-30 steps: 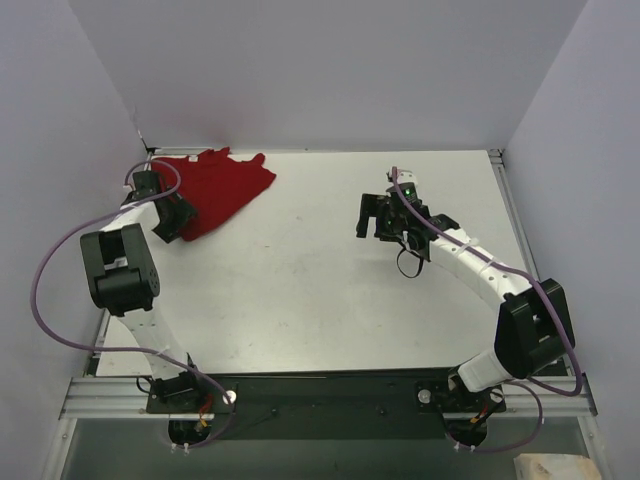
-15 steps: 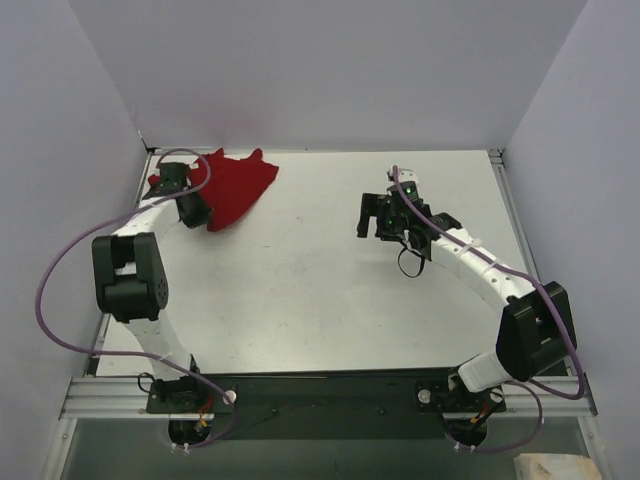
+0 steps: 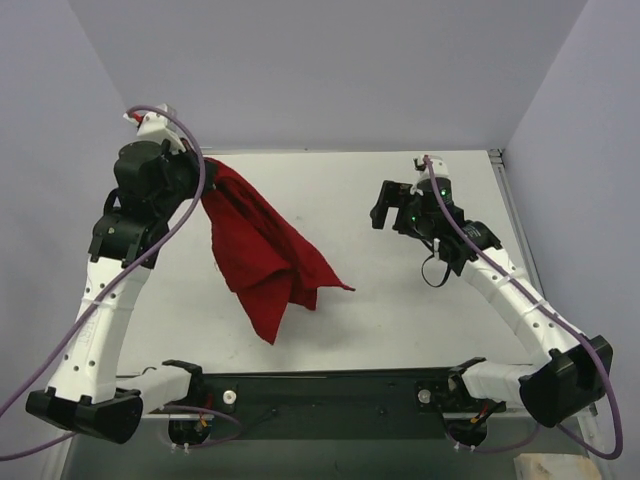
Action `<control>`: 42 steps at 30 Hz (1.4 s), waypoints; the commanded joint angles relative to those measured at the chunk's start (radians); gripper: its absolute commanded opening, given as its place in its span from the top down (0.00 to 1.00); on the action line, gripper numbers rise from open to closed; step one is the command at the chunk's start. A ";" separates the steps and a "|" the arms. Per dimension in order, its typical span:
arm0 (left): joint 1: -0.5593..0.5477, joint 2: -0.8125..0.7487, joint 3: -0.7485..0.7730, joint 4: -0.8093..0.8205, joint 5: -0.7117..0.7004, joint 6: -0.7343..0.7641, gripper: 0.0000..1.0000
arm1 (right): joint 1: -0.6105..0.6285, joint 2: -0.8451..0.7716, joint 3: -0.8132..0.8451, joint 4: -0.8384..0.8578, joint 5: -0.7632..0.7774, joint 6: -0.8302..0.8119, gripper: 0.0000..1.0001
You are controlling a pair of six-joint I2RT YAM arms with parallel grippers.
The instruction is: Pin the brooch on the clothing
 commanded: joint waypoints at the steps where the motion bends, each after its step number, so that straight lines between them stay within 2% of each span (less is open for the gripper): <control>1: 0.026 0.129 0.041 -0.124 -0.073 -0.029 1.00 | -0.010 -0.020 0.035 -0.037 -0.033 -0.009 0.00; 2: 0.044 0.156 0.044 -0.133 -0.048 -0.037 0.99 | -0.009 -0.012 0.037 -0.039 -0.041 -0.013 0.00; 4: 0.110 0.234 0.030 -0.139 0.037 -0.058 0.70 | -0.009 0.011 0.035 -0.051 -0.058 -0.016 0.00; 5: 0.129 0.260 0.018 -0.139 0.118 -0.066 0.63 | -0.007 0.019 0.034 -0.056 -0.071 -0.021 0.00; 6: 0.143 0.283 0.013 -0.136 0.137 -0.072 0.54 | -0.006 0.034 0.031 -0.060 -0.079 -0.024 0.00; 9: 0.153 0.338 0.007 -0.142 0.104 -0.057 0.46 | 0.001 0.066 0.021 -0.068 -0.116 -0.038 0.00; 10: 0.149 0.337 0.001 -0.142 0.098 -0.057 0.38 | 0.007 0.074 0.018 -0.071 -0.131 -0.046 0.00; 12: 0.146 0.323 -0.014 -0.136 0.105 -0.045 0.34 | 0.020 0.104 0.011 -0.071 -0.153 -0.056 0.00; 19: 0.111 0.247 -0.160 -0.109 0.180 -0.043 0.32 | 0.161 0.239 0.014 -0.066 -0.156 -0.101 0.00; 28: 0.087 0.145 -0.503 -0.023 0.217 -0.100 0.32 | 0.409 0.488 0.168 -0.043 -0.145 -0.118 0.05; 33: 0.055 0.064 -0.646 0.022 0.231 -0.085 0.35 | 0.467 0.595 0.235 -0.082 -0.099 -0.037 0.08; 36: -0.070 0.024 -0.663 0.002 0.095 -0.089 0.35 | 0.446 0.591 0.215 -0.063 -0.113 0.011 0.08; 37: -0.151 0.013 -0.665 0.006 0.067 -0.094 0.35 | 0.436 0.585 0.196 -0.047 -0.128 0.025 0.08; 42: -0.325 0.041 -0.668 0.054 -0.080 -0.120 0.35 | 0.361 0.525 0.143 -0.028 -0.125 0.069 0.08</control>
